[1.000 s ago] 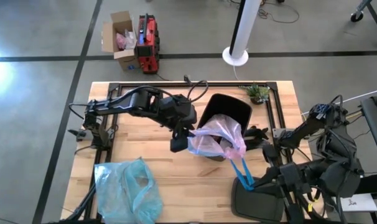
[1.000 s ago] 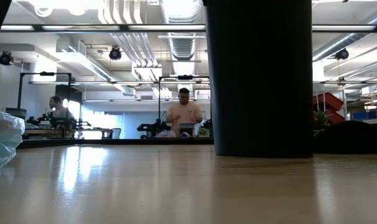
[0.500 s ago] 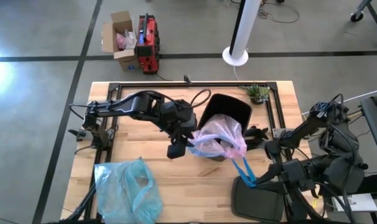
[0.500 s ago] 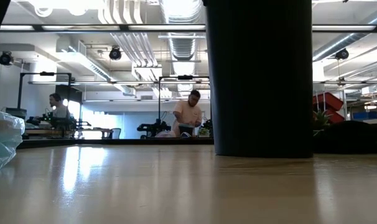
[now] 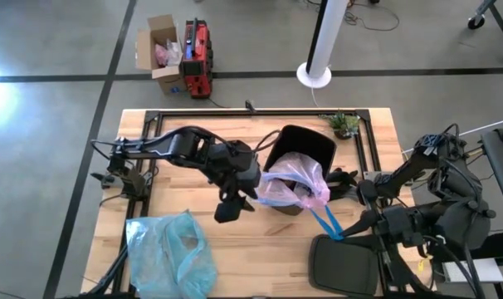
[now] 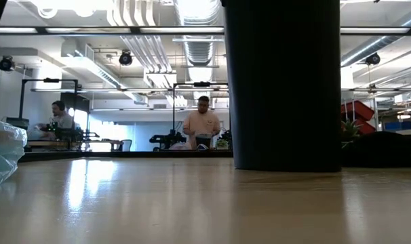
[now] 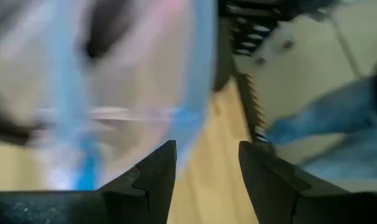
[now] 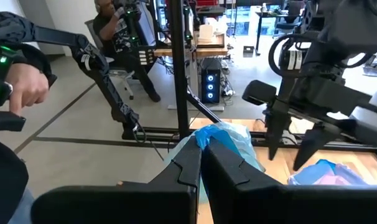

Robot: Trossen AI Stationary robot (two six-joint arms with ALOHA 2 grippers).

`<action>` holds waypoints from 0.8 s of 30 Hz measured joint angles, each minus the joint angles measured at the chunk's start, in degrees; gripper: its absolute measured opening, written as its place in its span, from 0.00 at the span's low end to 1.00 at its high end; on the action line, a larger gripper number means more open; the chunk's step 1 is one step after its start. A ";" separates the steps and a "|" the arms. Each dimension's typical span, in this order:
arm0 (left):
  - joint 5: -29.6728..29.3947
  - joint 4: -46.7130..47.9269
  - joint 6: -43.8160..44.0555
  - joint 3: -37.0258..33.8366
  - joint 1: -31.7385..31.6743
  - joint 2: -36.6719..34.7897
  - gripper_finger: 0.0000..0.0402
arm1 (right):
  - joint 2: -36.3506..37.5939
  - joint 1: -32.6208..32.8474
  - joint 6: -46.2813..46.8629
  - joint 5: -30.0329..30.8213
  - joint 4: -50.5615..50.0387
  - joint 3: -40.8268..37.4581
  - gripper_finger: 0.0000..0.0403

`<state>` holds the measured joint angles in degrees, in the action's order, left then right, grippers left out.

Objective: Place trash/remove bag and relplace
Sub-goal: Remove the trash bag from the trash bin

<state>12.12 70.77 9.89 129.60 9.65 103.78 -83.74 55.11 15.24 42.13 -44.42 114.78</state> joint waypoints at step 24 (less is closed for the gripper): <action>-21.32 1.48 -2.12 -0.09 0.55 -0.43 0.33 | 0.06 0.00 0.15 0.28 -0.28 -0.04 0.00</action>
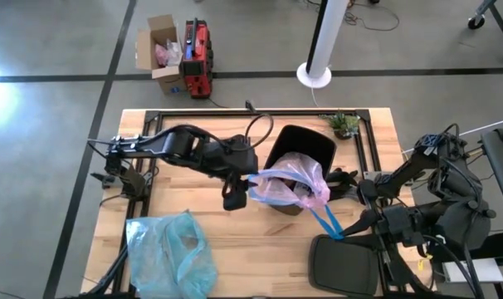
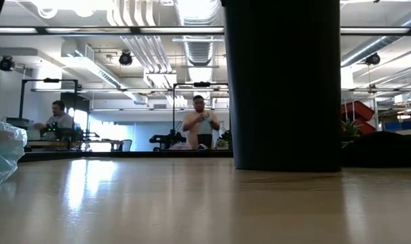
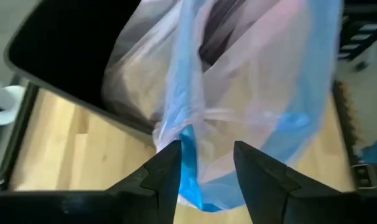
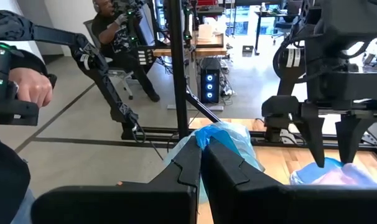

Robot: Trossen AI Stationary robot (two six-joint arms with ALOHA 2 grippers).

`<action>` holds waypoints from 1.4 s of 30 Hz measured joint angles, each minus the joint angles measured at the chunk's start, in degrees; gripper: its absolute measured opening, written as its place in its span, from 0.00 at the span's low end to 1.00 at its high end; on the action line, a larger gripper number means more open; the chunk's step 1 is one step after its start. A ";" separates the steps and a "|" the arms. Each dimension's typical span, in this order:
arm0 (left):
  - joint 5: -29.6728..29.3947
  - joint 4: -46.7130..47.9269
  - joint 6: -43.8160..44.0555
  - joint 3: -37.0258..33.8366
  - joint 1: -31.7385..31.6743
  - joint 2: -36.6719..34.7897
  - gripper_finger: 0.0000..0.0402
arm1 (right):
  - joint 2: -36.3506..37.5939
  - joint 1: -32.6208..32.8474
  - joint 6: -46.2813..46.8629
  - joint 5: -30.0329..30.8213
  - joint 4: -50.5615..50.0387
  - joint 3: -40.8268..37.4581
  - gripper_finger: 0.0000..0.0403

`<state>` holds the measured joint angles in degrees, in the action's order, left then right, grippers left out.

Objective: Place trash/remove bag and relplace
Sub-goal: Remove the trash bag from the trash bin

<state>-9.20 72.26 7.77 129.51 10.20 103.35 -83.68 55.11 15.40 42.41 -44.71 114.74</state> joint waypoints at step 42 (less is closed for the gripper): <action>11.28 -7.06 -6.70 -0.98 1.66 0.06 0.01 | 0.00 0.00 0.00 0.26 0.04 0.00 0.00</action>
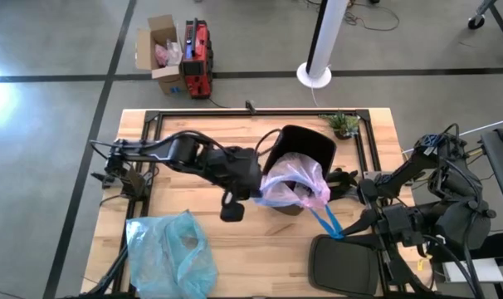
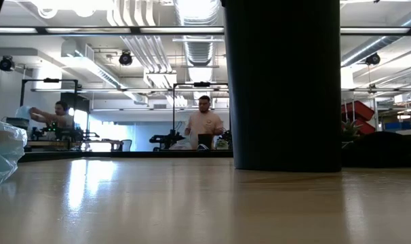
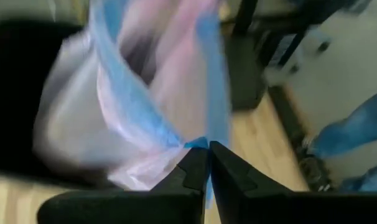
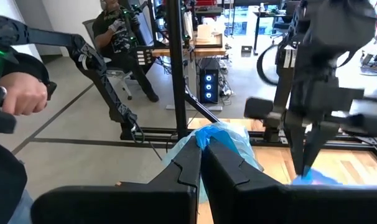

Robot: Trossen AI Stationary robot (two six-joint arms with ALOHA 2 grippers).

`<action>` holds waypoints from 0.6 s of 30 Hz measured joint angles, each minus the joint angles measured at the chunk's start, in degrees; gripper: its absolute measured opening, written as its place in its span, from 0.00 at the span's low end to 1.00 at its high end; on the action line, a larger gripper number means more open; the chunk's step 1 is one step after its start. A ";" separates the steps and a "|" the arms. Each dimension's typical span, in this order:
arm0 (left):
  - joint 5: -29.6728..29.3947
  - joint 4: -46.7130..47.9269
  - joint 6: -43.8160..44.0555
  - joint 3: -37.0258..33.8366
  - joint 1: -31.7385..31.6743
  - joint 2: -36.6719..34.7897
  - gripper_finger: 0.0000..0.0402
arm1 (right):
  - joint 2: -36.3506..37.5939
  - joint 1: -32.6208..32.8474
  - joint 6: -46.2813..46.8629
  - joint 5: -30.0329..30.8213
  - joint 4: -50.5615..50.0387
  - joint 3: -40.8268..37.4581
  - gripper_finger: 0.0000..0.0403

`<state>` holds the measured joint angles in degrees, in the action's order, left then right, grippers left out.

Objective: Place trash/remove bag and relplace
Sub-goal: Remove the trash bag from the trash bin

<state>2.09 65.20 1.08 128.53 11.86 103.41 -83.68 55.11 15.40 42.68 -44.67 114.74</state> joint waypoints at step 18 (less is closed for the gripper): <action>9.05 -44.66 -4.40 5.57 -0.69 -3.07 0.00 | 0.17 -1.15 -21.76 7.03 6.24 6.10 0.00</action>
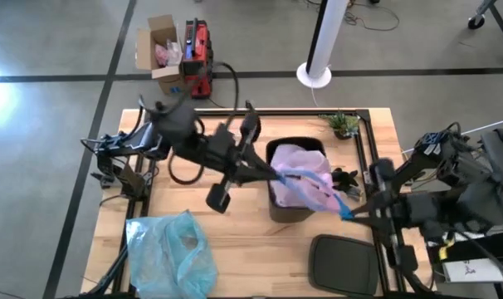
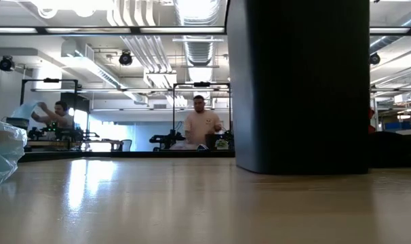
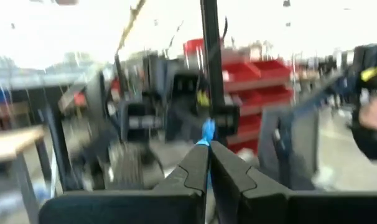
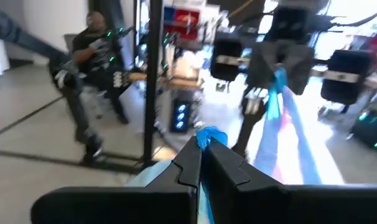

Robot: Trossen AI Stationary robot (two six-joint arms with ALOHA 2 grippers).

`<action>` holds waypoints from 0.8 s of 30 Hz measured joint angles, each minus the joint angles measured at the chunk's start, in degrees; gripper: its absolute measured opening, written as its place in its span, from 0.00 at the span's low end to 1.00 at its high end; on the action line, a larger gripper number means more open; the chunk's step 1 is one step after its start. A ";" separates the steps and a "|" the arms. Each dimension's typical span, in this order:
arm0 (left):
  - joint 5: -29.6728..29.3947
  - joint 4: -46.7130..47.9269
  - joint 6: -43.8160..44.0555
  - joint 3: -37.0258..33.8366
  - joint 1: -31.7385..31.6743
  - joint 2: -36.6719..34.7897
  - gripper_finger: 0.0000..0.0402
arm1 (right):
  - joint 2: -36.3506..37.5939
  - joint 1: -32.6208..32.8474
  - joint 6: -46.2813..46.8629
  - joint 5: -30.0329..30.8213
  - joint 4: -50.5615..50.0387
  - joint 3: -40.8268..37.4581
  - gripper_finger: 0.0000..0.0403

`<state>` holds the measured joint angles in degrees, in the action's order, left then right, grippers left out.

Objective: Place trash/remove bag and relplace
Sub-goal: Remove the trash bag from the trash bin

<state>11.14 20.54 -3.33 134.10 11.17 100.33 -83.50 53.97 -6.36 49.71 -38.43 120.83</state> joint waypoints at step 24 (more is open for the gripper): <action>-2.50 -28.55 23.95 0.00 -5.28 7.64 0.00 | -1.26 -20.25 -19.22 -3.19 12.55 5.12 0.00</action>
<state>8.64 -8.01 20.62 134.10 5.89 107.97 -84.76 33.72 -25.58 46.52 -25.88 125.95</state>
